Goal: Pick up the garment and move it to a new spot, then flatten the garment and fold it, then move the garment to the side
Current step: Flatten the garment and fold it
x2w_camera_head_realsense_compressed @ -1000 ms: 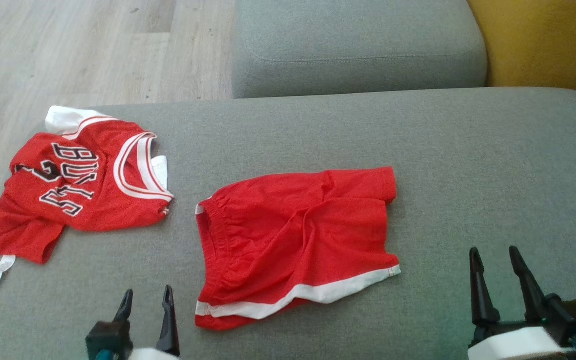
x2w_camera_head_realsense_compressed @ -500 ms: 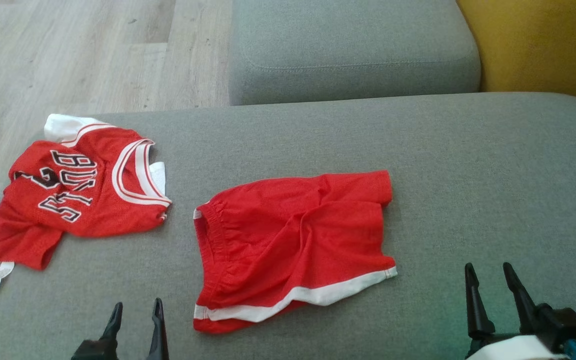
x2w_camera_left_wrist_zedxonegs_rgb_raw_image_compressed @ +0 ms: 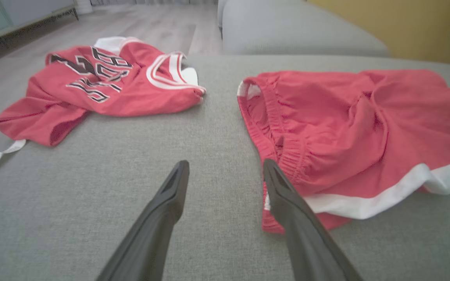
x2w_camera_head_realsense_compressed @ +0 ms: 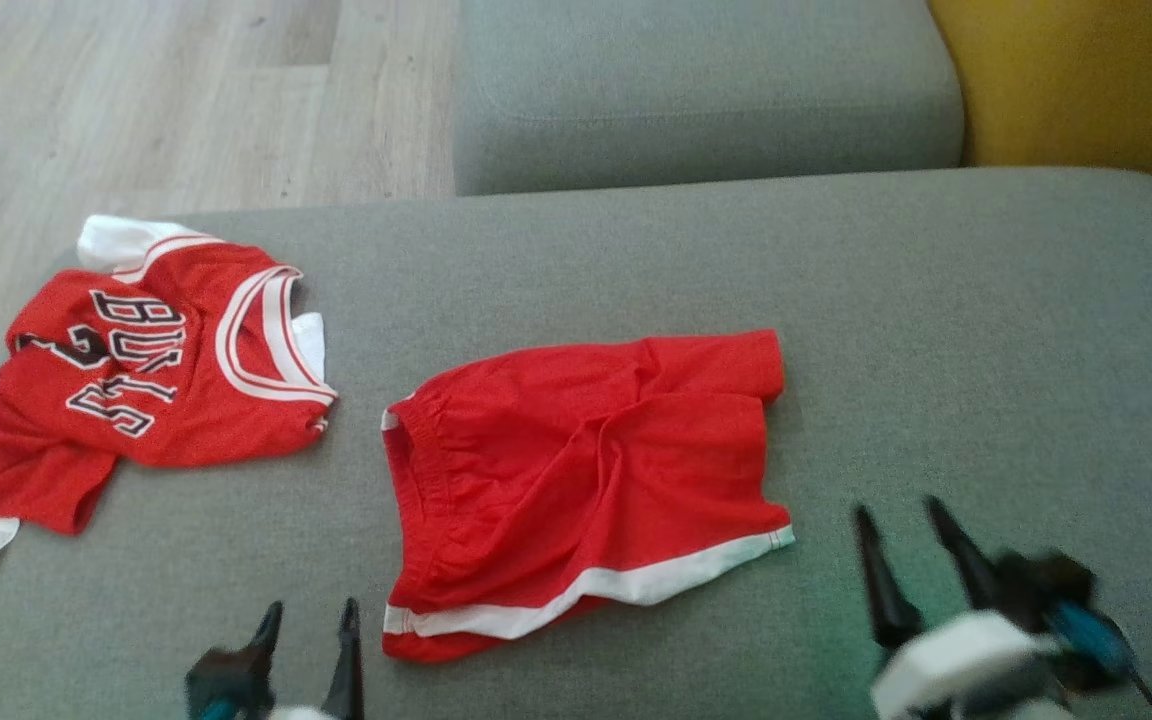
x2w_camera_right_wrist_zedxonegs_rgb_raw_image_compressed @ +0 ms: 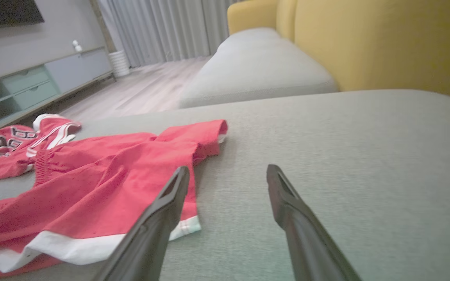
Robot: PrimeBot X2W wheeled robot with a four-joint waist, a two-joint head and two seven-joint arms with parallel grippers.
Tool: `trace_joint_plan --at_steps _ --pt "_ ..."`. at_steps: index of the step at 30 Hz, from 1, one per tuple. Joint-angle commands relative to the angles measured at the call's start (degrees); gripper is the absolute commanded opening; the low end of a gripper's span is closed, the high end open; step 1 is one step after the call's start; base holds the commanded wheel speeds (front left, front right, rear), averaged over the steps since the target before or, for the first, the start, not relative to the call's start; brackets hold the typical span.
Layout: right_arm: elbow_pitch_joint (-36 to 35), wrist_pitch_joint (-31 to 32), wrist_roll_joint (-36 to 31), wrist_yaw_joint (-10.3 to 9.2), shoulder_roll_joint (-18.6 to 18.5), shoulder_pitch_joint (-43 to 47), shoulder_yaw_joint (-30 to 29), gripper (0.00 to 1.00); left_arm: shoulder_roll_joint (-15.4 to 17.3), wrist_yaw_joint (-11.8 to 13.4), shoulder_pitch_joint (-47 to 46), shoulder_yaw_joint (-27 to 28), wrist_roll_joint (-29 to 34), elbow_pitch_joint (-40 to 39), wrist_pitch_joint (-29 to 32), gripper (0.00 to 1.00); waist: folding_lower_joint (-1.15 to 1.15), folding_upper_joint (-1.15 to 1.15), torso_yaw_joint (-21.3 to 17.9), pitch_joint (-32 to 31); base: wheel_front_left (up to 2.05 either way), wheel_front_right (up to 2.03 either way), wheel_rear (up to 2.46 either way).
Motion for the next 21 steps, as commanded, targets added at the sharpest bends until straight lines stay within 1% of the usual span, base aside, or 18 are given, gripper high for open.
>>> trace_joint_plan --at_steps 1,2,4,7,10,15,21 --pt "-1.93 5.08 0.93 0.44 -1.17 -6.23 3.89 1.0 0.58 -0.06 -5.37 0.9 0.91 -1.3 3.66 1.0 0.0 0.0 -0.27 1.07 0.0 0.0 0.0" --pt "-1.93 5.08 0.93 0.44 -1.17 -6.23 3.89 1.0 0.58 -0.06 -5.37 0.9 0.91 -1.3 3.66 1.0 0.0 0.0 -0.27 1.07 0.0 0.0 0.0" --pt "-0.85 11.03 1.31 0.44 -2.36 -8.57 6.75 1.0 0.8 0.18 -6.48 0.26 0.99 -1.28 8.28 1.0 0.0 0.0 -0.34 1.98 0.0 0.0 0.0" --pt "1.4 18.66 2.1 0.44 -3.98 -11.74 11.24 1.0 1.32 -0.13 -7.35 -0.82 0.68 -2.27 14.79 1.0 0.0 0.0 -0.22 3.42 0.0 0.0 0.0" --pt "2.99 23.74 3.42 0.44 -5.04 -13.81 14.16 1.0 1.55 -0.76 -8.11 -1.33 -0.21 -3.97 18.78 1.0 0.0 0.0 0.32 5.16 0.0 0.0 0.0" --pt "4.54 26.48 4.75 0.44 -6.28 -15.26 15.33 1.0 1.31 -1.75 -8.41 -1.91 -2.24 -6.02 22.81 1.0 0.0 0.0 0.94 6.91 0.0 0.0 0.0" --pt "6.17 26.58 4.88 0.44 -6.59 -16.92 15.7 1.0 1.5 -2.32 -8.92 -2.11 -3.34 -6.92 24.38 1.0 0.0 0.0 1.2 8.2 0.0 0.0 0.0"
